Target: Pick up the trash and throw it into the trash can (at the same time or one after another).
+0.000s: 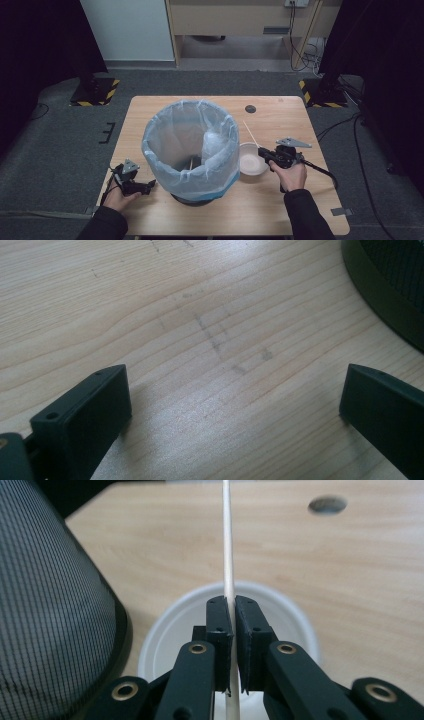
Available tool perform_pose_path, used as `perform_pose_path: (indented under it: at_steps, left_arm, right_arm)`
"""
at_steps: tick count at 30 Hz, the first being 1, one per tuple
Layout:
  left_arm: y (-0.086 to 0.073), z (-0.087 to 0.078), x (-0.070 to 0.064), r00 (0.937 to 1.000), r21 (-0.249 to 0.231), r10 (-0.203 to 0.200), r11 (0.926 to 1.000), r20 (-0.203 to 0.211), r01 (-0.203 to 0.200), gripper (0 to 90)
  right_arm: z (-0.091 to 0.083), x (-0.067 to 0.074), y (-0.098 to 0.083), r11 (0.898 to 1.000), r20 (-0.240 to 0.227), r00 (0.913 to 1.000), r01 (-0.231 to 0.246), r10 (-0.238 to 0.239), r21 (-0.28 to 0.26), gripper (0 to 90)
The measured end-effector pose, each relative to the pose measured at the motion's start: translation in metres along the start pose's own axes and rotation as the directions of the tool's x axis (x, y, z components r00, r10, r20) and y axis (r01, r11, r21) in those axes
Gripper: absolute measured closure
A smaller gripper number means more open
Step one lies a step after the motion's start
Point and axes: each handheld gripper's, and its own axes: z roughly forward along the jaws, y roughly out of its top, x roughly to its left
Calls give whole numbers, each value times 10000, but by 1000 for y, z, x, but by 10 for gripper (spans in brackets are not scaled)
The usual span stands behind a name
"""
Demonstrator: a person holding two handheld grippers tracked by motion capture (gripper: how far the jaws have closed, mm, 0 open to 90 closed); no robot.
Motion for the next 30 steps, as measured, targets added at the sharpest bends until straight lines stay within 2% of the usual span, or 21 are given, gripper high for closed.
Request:
perform_pose_path:
  at_steps: [2,3,5,6,7,9,11,13,14,15,17,18,21,22,23,24,25,26,28,29,30]
  left_arm:
    - [0,0,0,10000,1,1,10000,0,-1,0]
    - [0,0,0,10000,-1,-1,10000,0,1,0]
    - [0,0,0,10000,0,-2,10000,1,2,0]
    - [0,0,0,10000,0,-2,10000,1,2,0]
    - [0,0,0,10000,-2,-2,10000,0,2,0]
    - [0,0,0,10000,1,1,10000,-1,-1,0]
    - [0,0,0,10000,0,1,10000,0,-1,0]
    - [0,0,0,10000,3,1,10000,1,-1,0]
    - [0,0,0,10000,3,1,10000,1,-1,0]
    - [0,0,0,10000,1,1,10000,0,-1,0]
    - [0,0,0,10000,0,0,10000,0,0,0]
    - [0,0,0,10000,0,0,10000,0,0,0]
    - [0,0,0,10000,6,2,10000,1,-2,0]
    - [0,0,0,10000,1,0,10000,-1,0,0]
    - [0,0,0,10000,-1,-2,10000,0,2,0]
    - [0,0,0,10000,2,1,10000,0,-1,0]
    - [0,0,0,10000,0,-1,10000,2,1,0]
    - [0,0,0,10000,0,-1,10000,2,1,0]
    - [0,0,0,10000,3,4,10000,0,-4,0]
    - [0,0,0,10000,2,0,10000,1,0,0]
    - [0,0,0,10000,2,0,10000,1,0,0]
  right_arm:
    - [-6,-2,4,9993,-30,10000,-75,74,-359,859]
    - [-12,-5,8,9970,-39,9999,-117,115,-759,859]
    - [-20,-7,13,9927,-58,9998,-172,167,-1195,859]
    - [-20,-7,13,9927,-58,9998,-172,167,-1195,859]
    - [-27,-9,18,9869,-114,9996,-275,260,-1590,859]
    - [-31,-9,21,9836,-137,9994,-338,318,-1773,859]
    - [-42,-11,27,9722,-243,9987,-487,443,-2291,859]
    - [-49,-12,31,9647,-254,9987,-501,450,-2586,859]
    - [-49,-12,31,9647,-254,9987,-501,450,-2586,859]
    - [-55,-12,35,9565,-320,9983,-551,479,-2864,859]
    - [-61,-11,39,9485,-363,9983,-549,458,-3121,859]
    - [-61,-11,39,9485,-363,9983,-549,458,-3121,859]
    - [-69,-11,44,9361,-440,9980,-568,443,-3471,859]
    - [-74,-10,47,9273,-539,9976,-612,444,-3692,859]
    - [-74,-10,47,9273,-539,9976,-612,444,-3692,859]
    - [-77,-9,49,9231,-569,9975,-609,424,-3798,859]
    - [-83,-9,52,9140,-649,9971,-620,392,-4010,859]
    - [-83,-9,52,9140,-649,9971,-620,392,-4010,859]
    - [-88,-8,55,9050,-711,9969,-610,342,-4210,859]
    - [-94,-6,58,8947,-820,9962,-625,291,-4423,859]
    - [-94,-6,58,8947,-820,9962,-625,291,-4423,859]
